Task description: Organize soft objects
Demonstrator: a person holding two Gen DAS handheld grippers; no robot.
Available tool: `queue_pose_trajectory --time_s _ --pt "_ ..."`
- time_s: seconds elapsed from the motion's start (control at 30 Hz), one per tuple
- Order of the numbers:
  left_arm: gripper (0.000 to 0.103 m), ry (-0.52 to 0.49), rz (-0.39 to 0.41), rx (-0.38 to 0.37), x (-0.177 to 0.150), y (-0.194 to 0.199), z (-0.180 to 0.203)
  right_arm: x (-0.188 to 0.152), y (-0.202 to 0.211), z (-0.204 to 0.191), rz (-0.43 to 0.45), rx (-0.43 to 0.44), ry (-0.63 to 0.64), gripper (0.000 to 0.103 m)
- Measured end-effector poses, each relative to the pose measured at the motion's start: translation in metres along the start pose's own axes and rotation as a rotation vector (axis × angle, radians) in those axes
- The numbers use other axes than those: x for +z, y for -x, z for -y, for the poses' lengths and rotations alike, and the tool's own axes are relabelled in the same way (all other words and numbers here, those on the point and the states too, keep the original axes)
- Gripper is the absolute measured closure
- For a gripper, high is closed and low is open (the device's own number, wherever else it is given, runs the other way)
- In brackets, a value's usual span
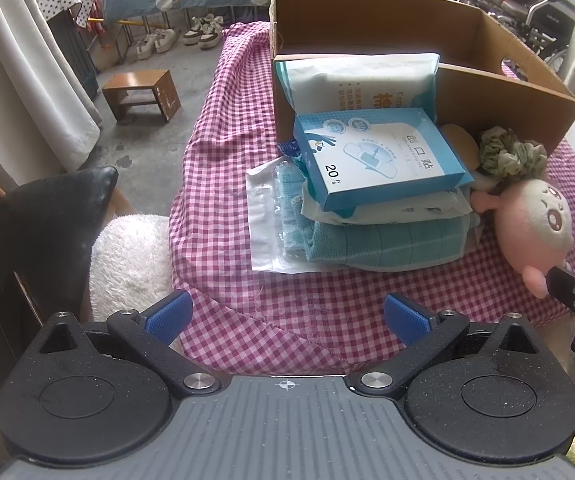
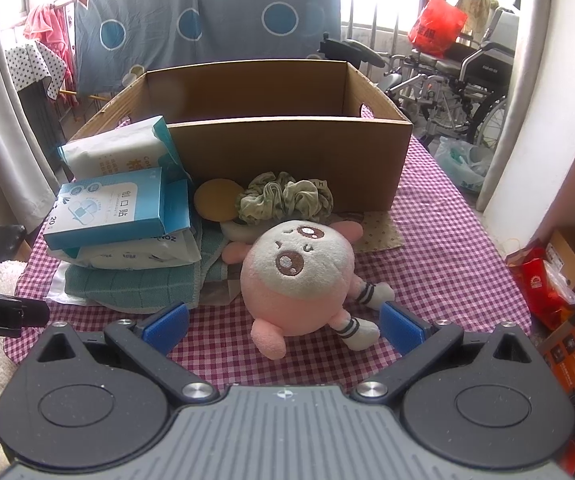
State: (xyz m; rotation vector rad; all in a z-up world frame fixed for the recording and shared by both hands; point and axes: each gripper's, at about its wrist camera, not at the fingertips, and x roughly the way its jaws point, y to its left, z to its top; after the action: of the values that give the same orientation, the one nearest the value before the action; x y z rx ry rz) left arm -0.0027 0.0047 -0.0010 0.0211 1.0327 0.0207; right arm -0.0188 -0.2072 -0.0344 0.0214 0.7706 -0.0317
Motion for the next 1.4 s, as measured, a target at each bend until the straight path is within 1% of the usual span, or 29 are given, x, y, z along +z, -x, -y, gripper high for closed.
queue_pose_trajectory --time_s 0.23,0.37,0.53,0.67,0.77,0.83,0.9,1.0,1.07,1.17,1.23,1.3,1.33,1.37,1.4 --pt "0.0 -0.009 -0.003 -0.001 0.0 -0.002 0.002 0.0 0.0 0.002 0.01 -0.005 -0.012 0.0" --pt "0.0 -0.013 -0.006 -0.001 0.002 -0.004 0.003 0.0 0.002 0.002 0.032 -0.007 -0.01 0.0" --pt "0.0 -0.017 -0.011 -0.006 0.004 -0.006 0.003 0.003 0.003 -0.004 0.055 0.009 0.03 0.0" --pt "0.0 -0.017 -0.015 -0.014 0.007 -0.01 0.002 0.007 -0.001 -0.01 0.047 0.015 0.07 0.0" --pt "0.0 -0.016 -0.016 -0.023 0.009 -0.013 0.002 0.011 -0.003 -0.009 0.052 0.018 0.074 0.0" --pt "0.0 -0.014 -0.008 -0.031 0.012 -0.014 0.001 0.016 -0.002 -0.005 0.072 0.024 0.071 0.0" --pt "0.0 -0.008 0.017 -0.043 0.015 -0.012 -0.003 0.022 0.002 0.002 0.113 0.044 0.063 0.0" --pt "0.0 0.013 0.1 -0.075 0.02 -0.003 -0.012 0.035 0.008 0.011 0.179 0.099 0.052 0.0" --pt "0.0 0.023 0.159 -0.133 0.023 0.003 -0.02 0.045 0.009 0.014 0.215 0.146 0.039 0.0" --pt "0.0 0.027 0.224 -0.225 0.027 0.006 -0.029 0.062 0.004 0.015 0.237 0.256 0.016 0.0" --pt "0.001 0.008 0.258 -0.241 0.029 0.005 -0.028 0.072 -0.003 0.011 0.23 0.344 0.001 0.0" --pt "0.003 -0.034 0.277 -0.225 0.03 0.002 -0.022 0.081 -0.013 0.003 0.201 0.426 -0.004 0.003" --pt "0.004 -0.061 0.284 -0.22 0.03 0.0 -0.018 0.085 -0.02 -0.003 0.18 0.461 -0.001 0.008" --pt "0.005 -0.086 0.288 -0.222 0.03 -0.002 -0.014 0.087 -0.025 -0.009 0.159 0.484 0.006 0.016" --pt "0.009 -0.109 0.291 -0.229 0.029 -0.002 -0.011 0.089 -0.032 -0.014 0.137 0.5 0.015 0.021"
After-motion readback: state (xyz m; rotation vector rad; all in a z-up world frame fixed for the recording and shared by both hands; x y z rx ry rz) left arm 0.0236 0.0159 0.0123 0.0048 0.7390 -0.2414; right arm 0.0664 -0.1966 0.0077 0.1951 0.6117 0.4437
